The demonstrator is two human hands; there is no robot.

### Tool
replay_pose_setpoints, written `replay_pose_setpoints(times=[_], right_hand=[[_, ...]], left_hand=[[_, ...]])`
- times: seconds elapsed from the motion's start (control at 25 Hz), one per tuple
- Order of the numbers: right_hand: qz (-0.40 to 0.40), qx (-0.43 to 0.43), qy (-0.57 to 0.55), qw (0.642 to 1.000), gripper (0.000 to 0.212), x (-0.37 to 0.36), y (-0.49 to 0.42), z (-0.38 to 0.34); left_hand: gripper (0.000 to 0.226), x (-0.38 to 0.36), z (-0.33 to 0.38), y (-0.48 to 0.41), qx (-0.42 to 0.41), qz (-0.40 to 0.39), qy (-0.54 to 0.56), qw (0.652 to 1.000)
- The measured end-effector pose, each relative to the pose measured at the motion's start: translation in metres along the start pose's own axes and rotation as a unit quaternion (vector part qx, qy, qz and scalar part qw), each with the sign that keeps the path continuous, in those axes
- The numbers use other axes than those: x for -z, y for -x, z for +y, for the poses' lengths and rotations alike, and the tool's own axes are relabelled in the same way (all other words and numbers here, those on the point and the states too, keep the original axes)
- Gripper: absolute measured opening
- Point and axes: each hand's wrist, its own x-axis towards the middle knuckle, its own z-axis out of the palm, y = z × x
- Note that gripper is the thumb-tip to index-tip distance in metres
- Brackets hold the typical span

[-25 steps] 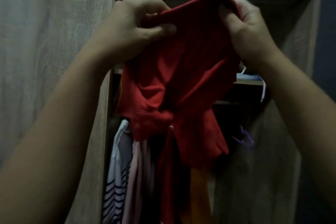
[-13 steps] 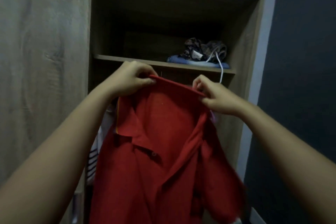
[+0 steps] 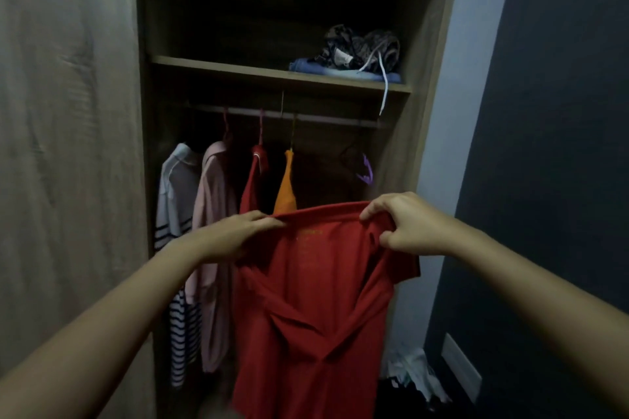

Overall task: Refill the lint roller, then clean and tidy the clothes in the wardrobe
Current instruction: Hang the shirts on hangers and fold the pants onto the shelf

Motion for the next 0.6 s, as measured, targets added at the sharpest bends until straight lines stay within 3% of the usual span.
replay_pose_setpoints(times=[0.04,0.12,0.16,0.24,0.32,0.48,0.6], right_hand=[[-0.005,-0.016,-0.003,1.0,0.042,0.0,0.003,0.002],[-0.005,-0.036,0.007,0.999,0.044,-0.002,0.005,0.006],[0.001,-0.041,0.016,0.999,0.046,-0.003,0.003,0.01],[0.01,-0.063,0.024,0.998,0.048,-0.003,-0.002,0.02],[0.015,-0.089,0.012,0.996,0.05,-0.003,-0.009,0.028],[0.012,-0.114,0.005,0.993,0.058,-0.01,-0.025,0.038],[0.002,-0.112,0.012,0.994,0.062,-0.01,-0.04,0.049]], left_hand=[[0.085,-0.001,0.003,-0.001,0.025,-0.07,0.029,0.997],[0.1,0.005,0.012,-0.008,0.053,-0.119,0.103,0.986],[0.096,0.007,0.017,-0.014,0.057,-0.121,0.152,0.979],[0.065,0.005,0.029,-0.03,0.056,-0.107,0.257,0.959],[0.03,-0.003,0.04,-0.049,0.057,-0.053,0.332,0.94],[0.028,-0.02,0.045,-0.112,0.1,0.131,0.294,0.942],[0.029,-0.03,0.04,-0.179,0.181,0.222,0.42,0.861]])
